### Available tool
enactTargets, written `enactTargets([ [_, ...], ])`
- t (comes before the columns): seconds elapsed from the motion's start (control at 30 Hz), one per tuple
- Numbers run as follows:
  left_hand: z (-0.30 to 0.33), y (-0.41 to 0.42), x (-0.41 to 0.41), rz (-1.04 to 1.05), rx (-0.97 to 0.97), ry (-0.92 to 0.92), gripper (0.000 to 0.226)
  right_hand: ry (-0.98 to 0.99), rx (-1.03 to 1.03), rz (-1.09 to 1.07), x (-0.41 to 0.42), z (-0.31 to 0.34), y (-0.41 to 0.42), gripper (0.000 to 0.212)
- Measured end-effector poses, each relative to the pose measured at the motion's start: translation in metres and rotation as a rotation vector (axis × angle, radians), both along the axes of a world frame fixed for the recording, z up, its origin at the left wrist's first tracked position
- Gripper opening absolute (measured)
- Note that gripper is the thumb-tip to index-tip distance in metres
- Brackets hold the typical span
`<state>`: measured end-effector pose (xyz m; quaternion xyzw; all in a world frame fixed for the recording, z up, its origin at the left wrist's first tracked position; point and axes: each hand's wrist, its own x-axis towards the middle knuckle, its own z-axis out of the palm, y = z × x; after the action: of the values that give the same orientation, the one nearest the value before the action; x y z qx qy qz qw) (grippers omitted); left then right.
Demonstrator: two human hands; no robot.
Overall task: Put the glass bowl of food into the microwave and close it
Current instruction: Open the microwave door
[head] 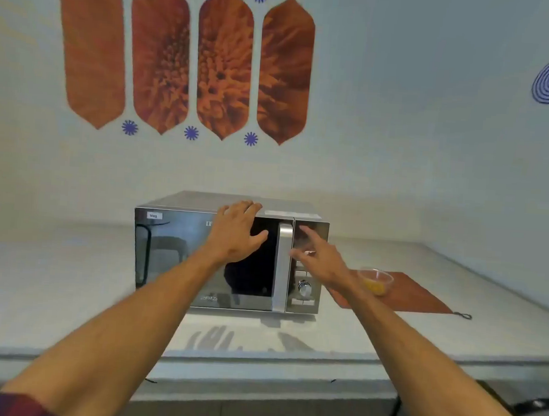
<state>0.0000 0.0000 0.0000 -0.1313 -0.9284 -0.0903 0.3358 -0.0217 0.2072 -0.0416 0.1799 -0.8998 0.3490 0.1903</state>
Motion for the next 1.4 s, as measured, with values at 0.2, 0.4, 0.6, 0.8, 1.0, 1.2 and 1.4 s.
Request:
enactTargets([
  [0.2, -0.008, 0.023, -0.006, 0.016, 0.175, -0.023, 0.059, -0.09, -0.067, 0.135, -0.02, -0.003, -0.009, 0.07],
  [0.4, -0.014, 0.03, -0.004, 0.052, 0.176, -0.046, 0.066, -0.178, -0.038, 0.261, -0.028, -0.01, -0.028, 0.048],
  [0.6, -0.034, 0.029, 0.003, 0.124, 0.164, -0.07, 0.067, 0.22, -0.063, -0.218, -0.028, -0.022, -0.037, 0.043],
  [0.8, -0.045, 0.017, 0.016, 0.168, 0.103, -0.071, 0.061, -0.006, -0.054, 0.042, -0.053, -0.017, -0.03, 0.07],
  [1.0, -0.042, -0.001, 0.025, 0.182, 0.089, -0.058, 0.06, 0.021, -0.134, 0.063, -0.059, -0.019, -0.038, 0.062],
  [1.2, -0.033, -0.001, 0.022, 0.173, 0.113, 0.005, 0.056, 0.151, -0.046, 0.172, -0.018, -0.022, -0.046, 0.058],
  [1.4, -0.023, 0.01, 0.044, 0.097, 0.138, 0.023, 0.06, 0.547, -0.043, -0.057, 0.033, -0.005, -0.037, 0.042],
])
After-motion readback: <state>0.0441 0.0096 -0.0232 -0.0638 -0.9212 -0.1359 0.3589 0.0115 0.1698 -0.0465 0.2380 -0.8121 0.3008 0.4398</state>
